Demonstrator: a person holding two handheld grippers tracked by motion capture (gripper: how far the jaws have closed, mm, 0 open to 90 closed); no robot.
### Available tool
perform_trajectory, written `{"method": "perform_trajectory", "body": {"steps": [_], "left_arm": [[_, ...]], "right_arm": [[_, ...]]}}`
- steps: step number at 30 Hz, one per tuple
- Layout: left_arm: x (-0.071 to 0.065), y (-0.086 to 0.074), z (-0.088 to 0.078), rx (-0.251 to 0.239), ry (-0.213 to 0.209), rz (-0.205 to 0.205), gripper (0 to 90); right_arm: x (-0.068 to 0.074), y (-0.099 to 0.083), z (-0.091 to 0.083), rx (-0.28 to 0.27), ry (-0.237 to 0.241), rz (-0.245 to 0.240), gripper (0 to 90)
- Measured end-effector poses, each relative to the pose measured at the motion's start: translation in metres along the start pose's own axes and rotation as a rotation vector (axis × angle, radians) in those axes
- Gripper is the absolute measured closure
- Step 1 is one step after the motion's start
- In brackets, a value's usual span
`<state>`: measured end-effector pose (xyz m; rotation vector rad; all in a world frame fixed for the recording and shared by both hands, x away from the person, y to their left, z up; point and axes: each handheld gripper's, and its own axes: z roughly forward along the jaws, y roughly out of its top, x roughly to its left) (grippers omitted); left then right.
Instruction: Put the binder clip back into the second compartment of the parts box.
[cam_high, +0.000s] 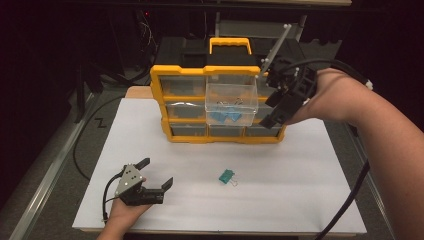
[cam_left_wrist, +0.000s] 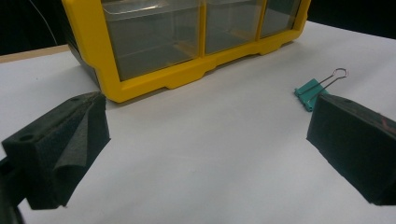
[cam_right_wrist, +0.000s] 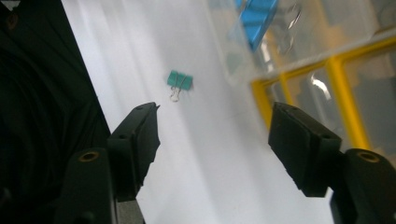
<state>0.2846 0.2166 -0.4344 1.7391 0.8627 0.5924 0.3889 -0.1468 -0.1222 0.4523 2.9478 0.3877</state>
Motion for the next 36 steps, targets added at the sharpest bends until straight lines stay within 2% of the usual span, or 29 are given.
{"method": "perform_trajectory", "body": {"steps": [8,21,25,32,36], "left_arm": [[0.000,0.000,0.000,-0.001,-0.001,-0.001,0.3],[0.000,0.000,0.000,0.000,-0.001,-0.002,0.3],[0.000,0.000,-0.001,0.000,-0.001,0.002,0.3],[-0.001,0.000,0.000,-0.005,-0.001,0.002,0.3],[0.000,0.000,0.000,-0.002,-0.003,0.002,0.3]], "right_arm": [[0.004,-0.026,0.033,0.014,0.024,0.036,23.4],[0.012,-0.049,0.098,0.028,0.024,0.078,0.7],[0.014,-0.055,0.117,0.032,0.027,0.106,0.7],[0.016,-0.066,0.147,0.034,0.037,0.119,0.9],[0.021,-0.070,0.169,0.016,0.058,0.132,3.3]]}}
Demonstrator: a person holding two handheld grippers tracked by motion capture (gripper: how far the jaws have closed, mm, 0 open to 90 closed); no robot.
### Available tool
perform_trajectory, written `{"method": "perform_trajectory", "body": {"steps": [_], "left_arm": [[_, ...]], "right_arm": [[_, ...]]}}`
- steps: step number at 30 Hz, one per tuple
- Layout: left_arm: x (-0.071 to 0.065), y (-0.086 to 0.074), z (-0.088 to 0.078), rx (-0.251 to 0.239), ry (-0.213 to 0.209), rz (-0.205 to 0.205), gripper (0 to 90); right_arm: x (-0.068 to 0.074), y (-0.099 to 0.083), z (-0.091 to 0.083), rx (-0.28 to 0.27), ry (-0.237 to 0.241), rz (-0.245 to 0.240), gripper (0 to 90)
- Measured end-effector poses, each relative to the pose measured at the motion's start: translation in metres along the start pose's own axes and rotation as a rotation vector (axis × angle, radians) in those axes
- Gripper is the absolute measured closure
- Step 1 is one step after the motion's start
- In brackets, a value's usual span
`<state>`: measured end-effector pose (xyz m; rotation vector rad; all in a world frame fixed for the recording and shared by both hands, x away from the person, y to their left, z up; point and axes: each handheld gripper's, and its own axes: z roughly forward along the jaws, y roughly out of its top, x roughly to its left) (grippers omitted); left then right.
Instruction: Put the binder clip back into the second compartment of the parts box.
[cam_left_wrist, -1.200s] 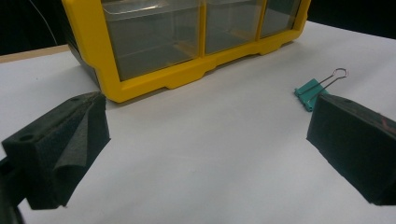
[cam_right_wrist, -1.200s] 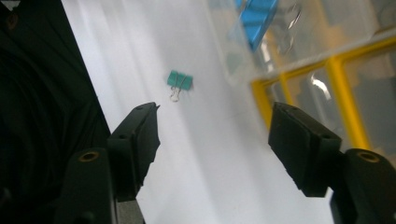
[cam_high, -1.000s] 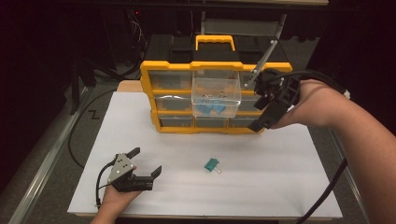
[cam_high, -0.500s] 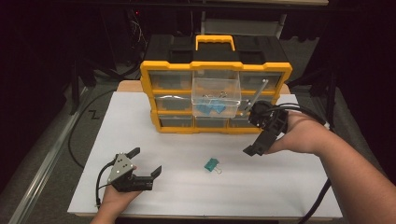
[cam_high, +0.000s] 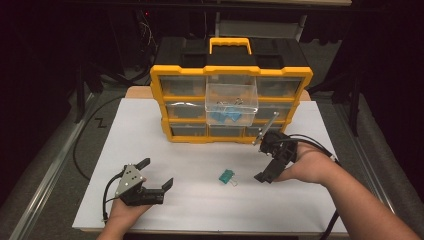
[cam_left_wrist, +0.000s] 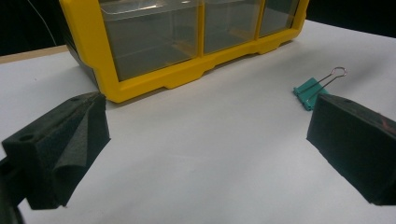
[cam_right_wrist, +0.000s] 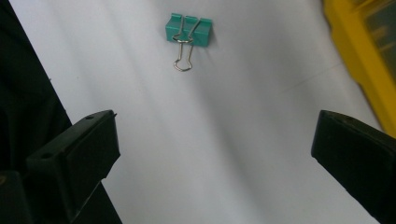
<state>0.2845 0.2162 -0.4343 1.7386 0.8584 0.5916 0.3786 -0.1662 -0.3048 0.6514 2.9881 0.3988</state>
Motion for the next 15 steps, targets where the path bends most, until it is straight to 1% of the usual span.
{"method": "perform_trajectory", "body": {"steps": [2,4,7,9,10,11,15], "left_arm": [[0.000,0.000,0.000,0.002,-0.001,0.000,0.3],[0.000,0.000,0.001,0.003,-0.003,0.002,0.3],[-0.001,0.000,0.001,0.005,-0.005,0.004,0.3],[-0.001,0.000,0.001,0.006,-0.005,0.005,0.3],[-0.001,0.000,0.001,0.006,-0.006,0.005,0.3],[-0.001,0.000,0.001,0.007,-0.006,0.005,0.3],[-0.002,0.000,0.002,0.008,-0.009,0.007,0.3]], "right_arm": [[0.002,-0.001,0.014,0.006,0.001,-0.010,4.7],[0.005,-0.001,0.027,0.008,0.006,-0.015,9.4],[0.008,0.001,0.045,-0.001,0.032,-0.022,16.5],[0.011,0.002,0.055,0.006,0.043,-0.032,19.4],[0.012,0.004,0.059,0.010,0.044,-0.041,21.1],[0.013,0.005,0.063,0.003,0.052,-0.045,22.7],[0.018,0.013,0.072,0.006,0.044,-0.080,29.9]]}}
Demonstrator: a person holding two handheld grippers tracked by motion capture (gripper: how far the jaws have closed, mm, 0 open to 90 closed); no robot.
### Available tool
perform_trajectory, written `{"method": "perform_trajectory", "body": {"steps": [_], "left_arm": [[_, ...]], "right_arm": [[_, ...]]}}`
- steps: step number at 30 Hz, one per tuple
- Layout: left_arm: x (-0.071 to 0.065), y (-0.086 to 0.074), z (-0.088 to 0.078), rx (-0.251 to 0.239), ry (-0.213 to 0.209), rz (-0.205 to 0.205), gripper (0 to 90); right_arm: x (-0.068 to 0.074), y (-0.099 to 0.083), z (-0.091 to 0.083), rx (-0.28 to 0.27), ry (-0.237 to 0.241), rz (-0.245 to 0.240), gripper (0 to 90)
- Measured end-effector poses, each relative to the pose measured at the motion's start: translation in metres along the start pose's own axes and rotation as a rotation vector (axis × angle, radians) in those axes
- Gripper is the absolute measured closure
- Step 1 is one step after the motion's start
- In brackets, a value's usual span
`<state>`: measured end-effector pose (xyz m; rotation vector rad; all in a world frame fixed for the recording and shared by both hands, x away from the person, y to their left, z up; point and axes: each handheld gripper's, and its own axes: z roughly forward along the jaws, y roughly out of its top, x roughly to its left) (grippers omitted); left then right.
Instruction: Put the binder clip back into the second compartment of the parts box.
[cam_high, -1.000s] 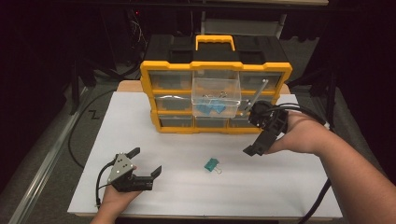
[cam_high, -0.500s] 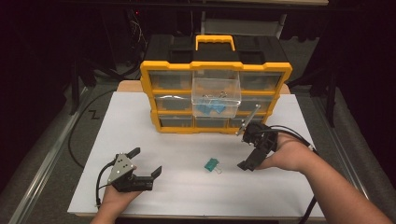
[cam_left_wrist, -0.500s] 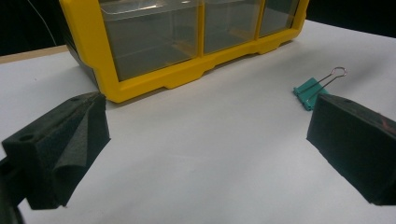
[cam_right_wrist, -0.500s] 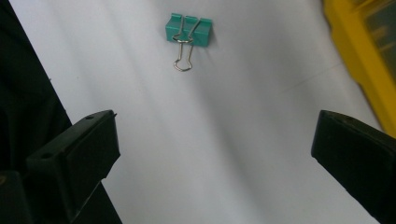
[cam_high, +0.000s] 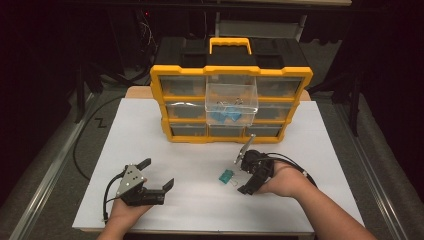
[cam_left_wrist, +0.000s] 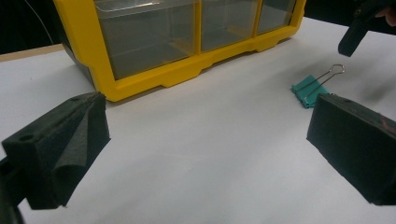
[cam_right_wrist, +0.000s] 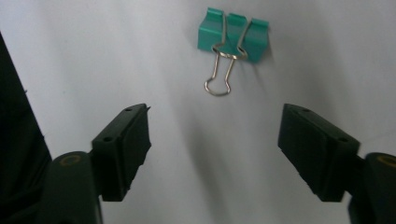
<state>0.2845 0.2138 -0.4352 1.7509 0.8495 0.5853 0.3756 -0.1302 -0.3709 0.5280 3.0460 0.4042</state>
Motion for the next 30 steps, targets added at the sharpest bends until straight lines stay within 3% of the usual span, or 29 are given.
{"method": "perform_trajectory", "body": {"steps": [9,13,15,19,21,30], "left_arm": [[0.000,0.000,0.000,0.000,-0.004,-0.002,0.3],[0.001,0.000,-0.001,-0.002,-0.004,-0.004,0.3],[0.001,0.000,-0.001,-0.003,-0.005,-0.003,0.3],[0.001,0.000,-0.001,-0.003,-0.005,-0.005,0.3],[0.001,0.000,-0.001,-0.005,-0.004,-0.005,0.3],[0.000,0.000,-0.001,-0.003,-0.006,-0.003,0.3]], "right_arm": [[0.002,0.020,0.011,-0.030,-0.024,-0.028,51.6],[0.002,0.025,0.017,-0.021,-0.047,-0.047,56.2],[0.004,0.027,0.019,-0.019,-0.068,-0.069,62.8],[0.004,0.029,0.023,-0.017,-0.062,-0.082,72.8],[0.004,0.029,0.021,-0.014,-0.079,-0.091,75.3],[0.011,0.029,0.011,-0.002,-0.069,-0.140,77.1]]}}
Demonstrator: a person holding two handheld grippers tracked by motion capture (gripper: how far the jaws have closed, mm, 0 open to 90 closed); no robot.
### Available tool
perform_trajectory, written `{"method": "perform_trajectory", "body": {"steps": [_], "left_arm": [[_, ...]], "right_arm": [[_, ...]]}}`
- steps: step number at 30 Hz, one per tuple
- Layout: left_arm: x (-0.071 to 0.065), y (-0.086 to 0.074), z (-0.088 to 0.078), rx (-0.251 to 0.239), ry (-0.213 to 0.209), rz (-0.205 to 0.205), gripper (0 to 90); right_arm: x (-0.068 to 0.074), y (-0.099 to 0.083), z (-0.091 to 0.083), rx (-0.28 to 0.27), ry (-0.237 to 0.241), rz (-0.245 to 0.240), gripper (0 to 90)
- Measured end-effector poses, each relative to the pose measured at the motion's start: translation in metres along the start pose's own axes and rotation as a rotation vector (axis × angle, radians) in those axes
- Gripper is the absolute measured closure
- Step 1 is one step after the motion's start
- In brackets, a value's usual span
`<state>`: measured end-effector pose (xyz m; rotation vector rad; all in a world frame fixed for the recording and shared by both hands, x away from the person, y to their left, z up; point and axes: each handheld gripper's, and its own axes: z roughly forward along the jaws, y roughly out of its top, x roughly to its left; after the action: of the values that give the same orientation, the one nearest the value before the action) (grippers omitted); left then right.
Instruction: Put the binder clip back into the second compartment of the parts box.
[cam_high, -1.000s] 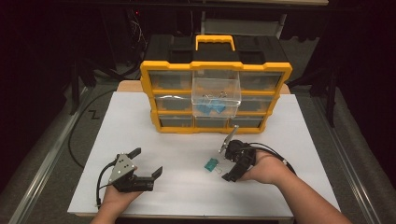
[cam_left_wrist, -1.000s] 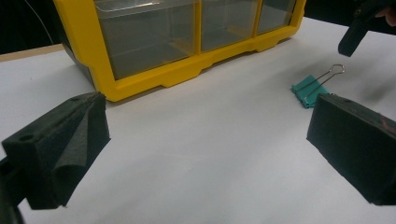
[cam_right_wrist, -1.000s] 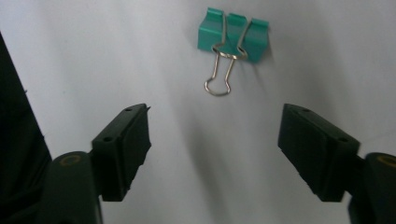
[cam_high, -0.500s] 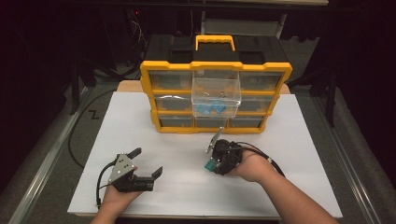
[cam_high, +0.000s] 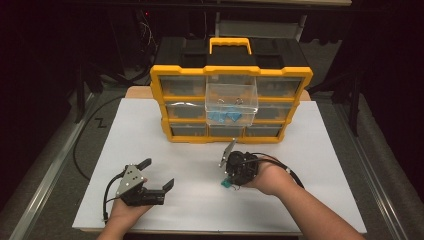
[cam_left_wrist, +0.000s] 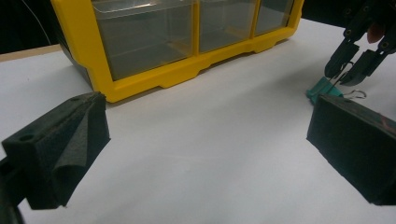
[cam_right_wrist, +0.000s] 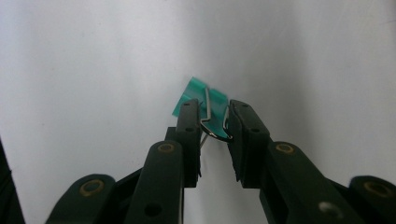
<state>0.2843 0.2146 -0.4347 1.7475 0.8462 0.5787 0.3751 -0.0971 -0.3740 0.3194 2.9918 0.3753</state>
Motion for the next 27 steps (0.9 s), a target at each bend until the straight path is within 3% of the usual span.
{"method": "perform_trajectory", "body": {"steps": [6,8,15,21,27], "left_arm": [[0.000,0.000,0.000,0.000,-0.001,0.000,0.3],[0.000,0.000,0.000,0.000,0.000,-0.001,0.3],[0.000,0.000,0.000,0.000,-0.001,0.000,0.3],[0.000,0.000,0.000,-0.001,-0.001,0.000,0.3],[0.000,0.000,0.000,-0.003,0.000,0.000,0.3]], "right_arm": [[0.000,-0.001,-0.008,0.009,-0.002,-0.009,80.3],[0.000,-0.003,-0.012,0.006,-0.004,-0.009,90.0],[-0.002,-0.010,-0.027,0.017,0.014,-0.003,90.0],[-0.007,-0.018,-0.044,0.014,0.044,0.033,90.0],[-0.013,-0.027,-0.063,0.005,0.082,0.030,90.0]]}}
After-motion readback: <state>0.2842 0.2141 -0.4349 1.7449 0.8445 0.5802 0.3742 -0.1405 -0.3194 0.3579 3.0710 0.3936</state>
